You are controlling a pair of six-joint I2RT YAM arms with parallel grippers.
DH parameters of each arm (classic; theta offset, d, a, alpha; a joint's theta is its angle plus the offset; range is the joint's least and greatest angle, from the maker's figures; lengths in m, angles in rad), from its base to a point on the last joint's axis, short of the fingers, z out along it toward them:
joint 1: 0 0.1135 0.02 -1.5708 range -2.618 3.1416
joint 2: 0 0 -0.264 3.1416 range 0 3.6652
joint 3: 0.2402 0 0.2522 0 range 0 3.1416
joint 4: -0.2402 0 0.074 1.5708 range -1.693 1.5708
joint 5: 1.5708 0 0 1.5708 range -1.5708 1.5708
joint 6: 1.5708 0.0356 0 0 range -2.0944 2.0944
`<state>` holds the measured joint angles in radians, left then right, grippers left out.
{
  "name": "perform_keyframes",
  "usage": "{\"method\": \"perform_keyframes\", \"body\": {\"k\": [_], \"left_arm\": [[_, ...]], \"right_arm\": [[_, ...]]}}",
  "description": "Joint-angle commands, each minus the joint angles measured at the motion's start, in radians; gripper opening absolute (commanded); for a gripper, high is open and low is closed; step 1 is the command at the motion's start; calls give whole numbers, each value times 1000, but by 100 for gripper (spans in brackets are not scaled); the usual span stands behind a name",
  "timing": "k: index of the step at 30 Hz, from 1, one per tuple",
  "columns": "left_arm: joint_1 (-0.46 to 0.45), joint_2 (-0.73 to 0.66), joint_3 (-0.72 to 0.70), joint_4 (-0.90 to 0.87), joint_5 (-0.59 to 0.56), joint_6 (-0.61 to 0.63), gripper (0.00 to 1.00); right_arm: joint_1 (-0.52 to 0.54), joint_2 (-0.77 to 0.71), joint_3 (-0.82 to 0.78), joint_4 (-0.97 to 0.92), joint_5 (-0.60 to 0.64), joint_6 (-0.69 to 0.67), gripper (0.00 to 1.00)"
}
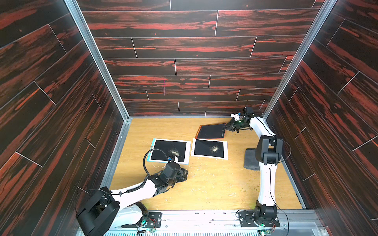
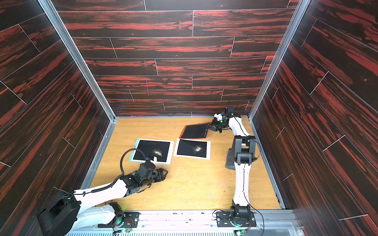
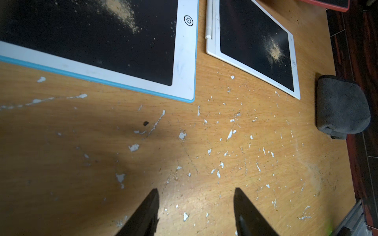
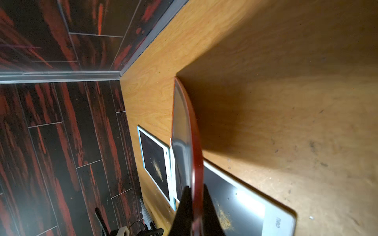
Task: Wipe the drawing tablet
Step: Place the drawing tablet at the center of the board.
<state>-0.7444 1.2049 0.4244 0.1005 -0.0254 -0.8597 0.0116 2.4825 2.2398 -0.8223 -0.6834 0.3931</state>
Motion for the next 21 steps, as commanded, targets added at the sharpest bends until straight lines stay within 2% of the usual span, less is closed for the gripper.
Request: {"method": "perform_keyframes", "body": {"k": [1,3,5,7,10,13,15,21], "left_arm": [[6,-20,-3,-19,5,16,59],[5,-31,-10,-22,1,11,59],[6,-45,-18,-27,-5,6,59],[5,-54,-28,-28,-12,1,59],[5,-54,-29,-31,-16,1,59],[6,-46,-20,-34,-10,0,59],[5,-38,-7,-35,-4,4,60],[6,21,121,-83,-5,64,64]], "right_arm": [[-13,144,140,-120,145,-46,21],[-15,217,273,-183,165,-53,23],[-21,251,339,-203,169,-52,35],[-29,252,329,-184,152,-43,41],[-32,242,300,-160,148,-47,55],[-32,224,281,-155,167,-44,58],[-28,176,209,-122,175,-36,58],[-9,-75,-261,137,220,5,58]]}}
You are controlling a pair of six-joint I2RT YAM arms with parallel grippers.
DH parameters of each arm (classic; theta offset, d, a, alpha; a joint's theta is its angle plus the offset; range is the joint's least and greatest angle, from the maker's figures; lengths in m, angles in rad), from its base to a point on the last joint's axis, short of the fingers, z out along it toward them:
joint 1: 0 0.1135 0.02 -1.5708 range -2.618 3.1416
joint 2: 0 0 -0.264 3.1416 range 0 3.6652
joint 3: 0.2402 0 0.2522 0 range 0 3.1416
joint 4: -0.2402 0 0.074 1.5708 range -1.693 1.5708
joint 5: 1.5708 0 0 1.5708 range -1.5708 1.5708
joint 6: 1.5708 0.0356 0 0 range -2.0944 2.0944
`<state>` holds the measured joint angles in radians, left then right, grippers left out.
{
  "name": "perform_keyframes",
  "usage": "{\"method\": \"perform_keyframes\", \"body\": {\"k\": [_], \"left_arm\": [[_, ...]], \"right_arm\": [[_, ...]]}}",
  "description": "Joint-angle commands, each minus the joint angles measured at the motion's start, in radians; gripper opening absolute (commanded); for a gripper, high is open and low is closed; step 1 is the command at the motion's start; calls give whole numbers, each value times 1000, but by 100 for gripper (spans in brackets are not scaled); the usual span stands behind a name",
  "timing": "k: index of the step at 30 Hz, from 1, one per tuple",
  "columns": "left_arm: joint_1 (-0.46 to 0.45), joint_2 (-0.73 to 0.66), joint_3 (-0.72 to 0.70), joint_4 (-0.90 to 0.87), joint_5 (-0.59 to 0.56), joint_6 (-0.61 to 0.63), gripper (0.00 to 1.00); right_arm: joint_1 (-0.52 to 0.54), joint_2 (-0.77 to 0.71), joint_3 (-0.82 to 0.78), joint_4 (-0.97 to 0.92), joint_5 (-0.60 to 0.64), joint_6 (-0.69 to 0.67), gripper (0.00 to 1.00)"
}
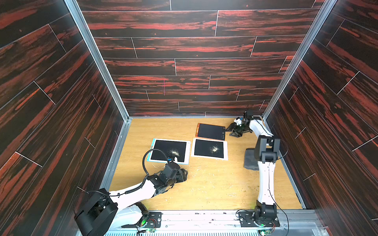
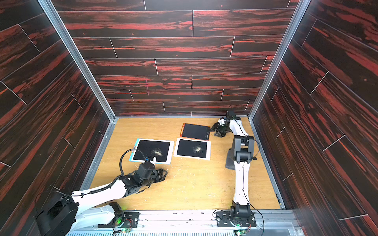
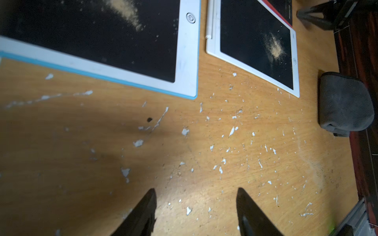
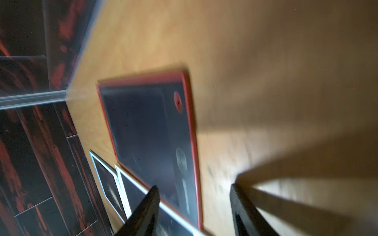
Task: Wipe the drawing tablet
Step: Place the drawing tablet at the center of the board, then move the drawing tablet to the center of the board.
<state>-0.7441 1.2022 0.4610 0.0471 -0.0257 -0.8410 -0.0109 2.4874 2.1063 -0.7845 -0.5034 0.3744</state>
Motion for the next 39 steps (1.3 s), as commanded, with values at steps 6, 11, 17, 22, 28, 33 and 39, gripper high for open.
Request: {"method": "perform_keyframes", "body": {"k": [6,11,17,22,28,33,39], "left_arm": [[7,190,321,-84,29,130,66],[11,366,502,-90,20,186,66],[62,623,729,-121,55,234,65],[92,732,838,-164,35,261,65],[99,800,892,-191,44,267,64],[100,832,924,-222,19,289,64],[99,873,967,-296,-47,321,64]], "right_arm": [[37,-163,-341,216,50,37,58],[60,-150,-365,241,37,55,57],[93,-147,-364,238,40,52,57],[97,-167,-393,244,41,49,57],[98,-174,-419,264,24,57,57],[102,-176,-436,269,22,57,56],[110,-176,-443,275,21,63,56]]}}
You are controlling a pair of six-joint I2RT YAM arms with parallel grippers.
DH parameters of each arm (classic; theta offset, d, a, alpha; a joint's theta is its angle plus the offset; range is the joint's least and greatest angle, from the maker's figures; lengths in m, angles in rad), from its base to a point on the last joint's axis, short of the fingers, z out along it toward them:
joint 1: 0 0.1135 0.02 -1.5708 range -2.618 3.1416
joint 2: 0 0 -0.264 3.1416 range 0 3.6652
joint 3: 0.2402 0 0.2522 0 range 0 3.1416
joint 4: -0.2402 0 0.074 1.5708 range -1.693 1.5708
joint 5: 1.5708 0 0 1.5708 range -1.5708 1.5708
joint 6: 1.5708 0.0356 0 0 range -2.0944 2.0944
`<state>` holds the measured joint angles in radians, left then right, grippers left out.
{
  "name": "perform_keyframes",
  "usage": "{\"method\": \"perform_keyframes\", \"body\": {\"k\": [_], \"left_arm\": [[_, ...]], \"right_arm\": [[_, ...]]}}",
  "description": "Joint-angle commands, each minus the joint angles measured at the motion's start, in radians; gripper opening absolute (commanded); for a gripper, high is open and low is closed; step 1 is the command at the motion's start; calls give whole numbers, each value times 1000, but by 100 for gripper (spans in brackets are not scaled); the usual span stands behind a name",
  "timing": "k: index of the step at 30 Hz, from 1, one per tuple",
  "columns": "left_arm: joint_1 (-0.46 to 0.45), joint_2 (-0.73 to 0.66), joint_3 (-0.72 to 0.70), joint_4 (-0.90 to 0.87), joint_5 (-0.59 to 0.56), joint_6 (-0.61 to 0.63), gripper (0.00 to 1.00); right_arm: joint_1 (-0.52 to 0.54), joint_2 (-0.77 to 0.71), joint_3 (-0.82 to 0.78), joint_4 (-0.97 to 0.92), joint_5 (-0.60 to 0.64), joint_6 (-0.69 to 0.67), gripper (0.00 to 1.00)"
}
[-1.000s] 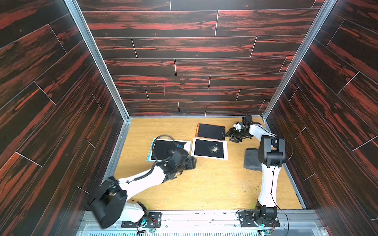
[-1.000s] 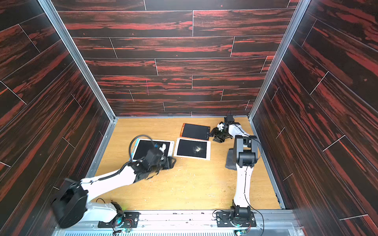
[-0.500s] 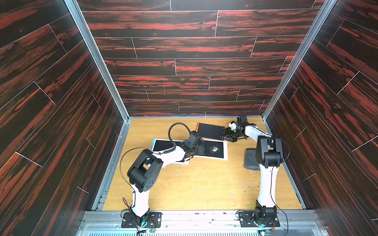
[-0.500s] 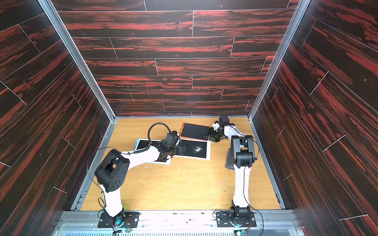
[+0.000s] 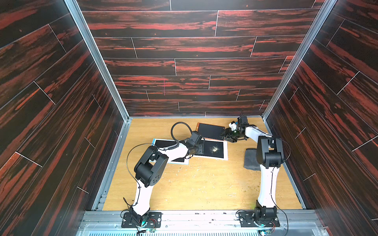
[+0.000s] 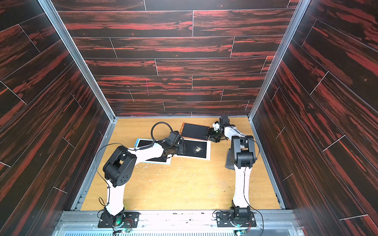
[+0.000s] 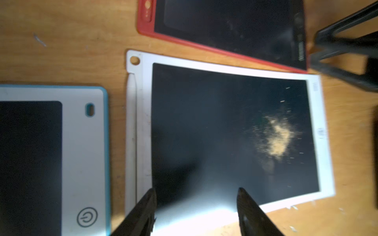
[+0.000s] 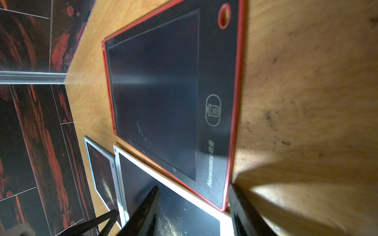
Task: Wipe the drawing tablet
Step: Move the drawing tablet to the center of the board.
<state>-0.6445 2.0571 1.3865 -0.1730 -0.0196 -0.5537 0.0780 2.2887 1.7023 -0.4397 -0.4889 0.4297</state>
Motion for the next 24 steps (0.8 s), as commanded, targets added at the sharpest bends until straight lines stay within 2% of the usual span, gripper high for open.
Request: {"method": "perform_keyframes", "body": {"k": [1,17,24], "left_arm": [[0,24,47,-88,-64,36,63],[-1,22,54,-118,-125,44,61],[0,62,60,-105,-93,29,61]], "right_arm": [[23,24,-39,-70,6,7,56],[28,32,-40,-74,9,5,56],[31,32,-55,-62,0,12,56]]}}
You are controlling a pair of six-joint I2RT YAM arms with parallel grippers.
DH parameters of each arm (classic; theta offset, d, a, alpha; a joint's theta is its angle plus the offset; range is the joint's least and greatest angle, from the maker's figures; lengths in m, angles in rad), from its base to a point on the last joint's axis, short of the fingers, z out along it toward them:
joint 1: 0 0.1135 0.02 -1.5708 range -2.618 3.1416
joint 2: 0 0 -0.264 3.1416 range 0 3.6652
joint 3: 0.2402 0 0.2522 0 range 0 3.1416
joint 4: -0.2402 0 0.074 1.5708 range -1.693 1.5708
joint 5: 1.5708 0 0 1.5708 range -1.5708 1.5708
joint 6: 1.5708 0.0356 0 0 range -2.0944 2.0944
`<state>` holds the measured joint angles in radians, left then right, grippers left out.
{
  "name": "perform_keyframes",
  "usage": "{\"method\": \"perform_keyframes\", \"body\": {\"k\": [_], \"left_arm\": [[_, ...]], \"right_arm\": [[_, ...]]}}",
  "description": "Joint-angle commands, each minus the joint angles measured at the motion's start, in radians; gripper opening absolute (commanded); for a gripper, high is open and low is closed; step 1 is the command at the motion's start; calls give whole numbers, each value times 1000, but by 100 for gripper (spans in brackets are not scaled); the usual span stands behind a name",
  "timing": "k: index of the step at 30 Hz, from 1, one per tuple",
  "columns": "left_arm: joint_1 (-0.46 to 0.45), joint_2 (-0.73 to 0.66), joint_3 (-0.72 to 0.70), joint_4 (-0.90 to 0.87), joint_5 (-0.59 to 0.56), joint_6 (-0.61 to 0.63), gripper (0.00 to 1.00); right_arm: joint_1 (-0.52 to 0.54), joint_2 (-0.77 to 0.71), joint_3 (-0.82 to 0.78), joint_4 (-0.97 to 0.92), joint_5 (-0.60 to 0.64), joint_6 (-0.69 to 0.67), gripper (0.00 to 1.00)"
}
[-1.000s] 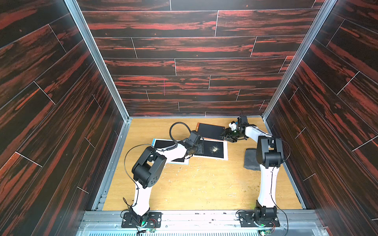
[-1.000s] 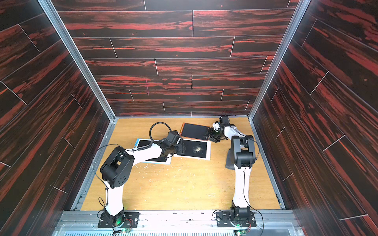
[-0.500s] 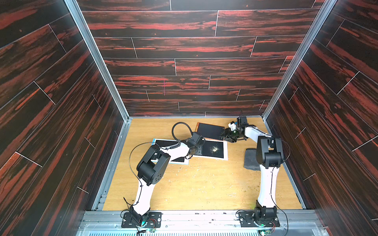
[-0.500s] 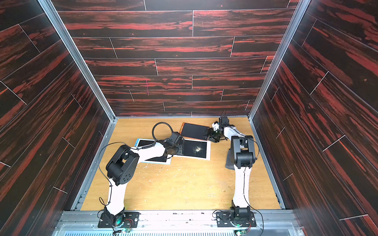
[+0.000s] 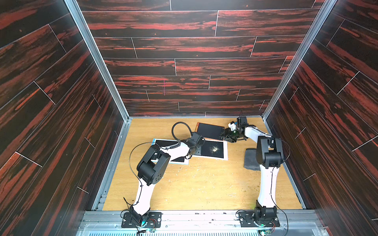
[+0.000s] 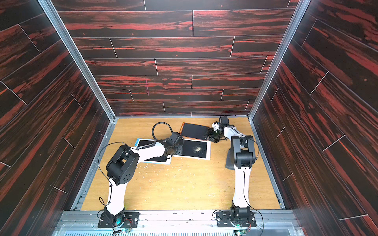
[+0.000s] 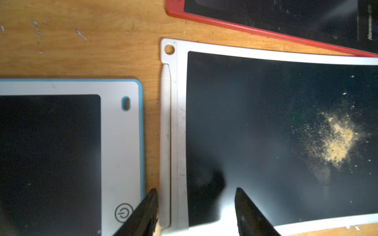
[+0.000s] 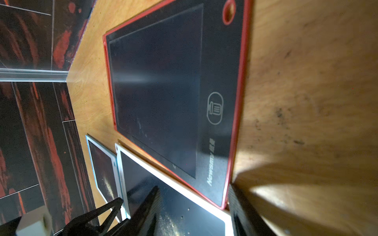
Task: Wipe the drawing tablet
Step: Move the drawing tablet to the center of the board.
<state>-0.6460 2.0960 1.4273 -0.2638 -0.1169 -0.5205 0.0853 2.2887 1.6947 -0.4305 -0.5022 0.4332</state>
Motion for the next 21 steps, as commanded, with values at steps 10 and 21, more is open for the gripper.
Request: {"method": "perform_keyframes", "body": {"k": [10,21], "left_arm": [[2,8,-55,56,64,-51,61],[1,-143,-328,227,106,-124,60]], "right_arm": [[27,-11,-151,-20,1,18,56],[71,-146,-394,84,7,41,56]]}}
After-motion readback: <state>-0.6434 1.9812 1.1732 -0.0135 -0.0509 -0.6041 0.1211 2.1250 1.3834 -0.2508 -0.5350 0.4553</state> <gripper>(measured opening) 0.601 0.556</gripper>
